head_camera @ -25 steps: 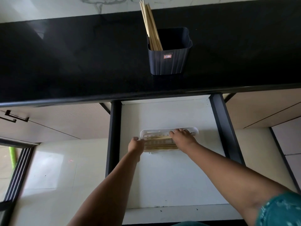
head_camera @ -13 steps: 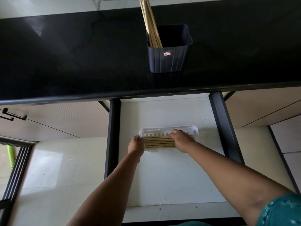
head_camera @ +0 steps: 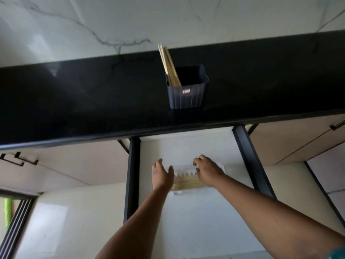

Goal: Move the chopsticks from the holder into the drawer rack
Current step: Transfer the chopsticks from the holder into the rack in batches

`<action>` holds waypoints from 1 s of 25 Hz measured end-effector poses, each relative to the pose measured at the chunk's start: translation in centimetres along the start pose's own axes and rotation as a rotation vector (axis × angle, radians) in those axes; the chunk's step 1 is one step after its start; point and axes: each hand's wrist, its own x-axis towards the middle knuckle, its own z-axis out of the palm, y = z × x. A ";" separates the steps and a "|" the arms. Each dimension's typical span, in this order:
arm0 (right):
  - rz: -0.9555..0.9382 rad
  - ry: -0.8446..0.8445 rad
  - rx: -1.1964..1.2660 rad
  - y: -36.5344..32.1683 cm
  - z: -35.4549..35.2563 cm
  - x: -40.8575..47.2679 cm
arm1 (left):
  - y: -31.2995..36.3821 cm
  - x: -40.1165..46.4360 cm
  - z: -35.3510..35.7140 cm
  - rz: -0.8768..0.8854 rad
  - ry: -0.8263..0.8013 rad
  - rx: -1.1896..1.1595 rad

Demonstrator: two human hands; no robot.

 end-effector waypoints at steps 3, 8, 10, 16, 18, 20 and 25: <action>-0.028 0.106 0.090 -2.5 -4.1 0.5 | 4.6 -0.1 -0.8 0.163 0.025 -0.095; -0.108 0.328 0.086 -7.0 -13.1 2.9 | 14.6 1.9 -5.5 0.403 0.093 -0.225; -0.133 0.377 0.070 -8.6 -16.3 4.3 | 18.1 2.7 -7.8 0.458 0.115 -0.242; -0.117 0.490 0.324 -11.5 -23.1 9.9 | 24.4 5.7 -11.4 0.418 0.165 -0.294; -0.062 0.483 0.406 -11.1 -23.9 12.1 | 24.5 7.0 -11.7 0.338 0.154 -0.344; -0.010 0.450 0.391 -10.4 -24.3 14.5 | 24.0 8.5 -11.6 0.289 0.152 -0.346; 0.206 0.246 0.069 -9.5 -23.9 20.1 | 24.6 12.6 -11.8 0.207 0.123 -0.362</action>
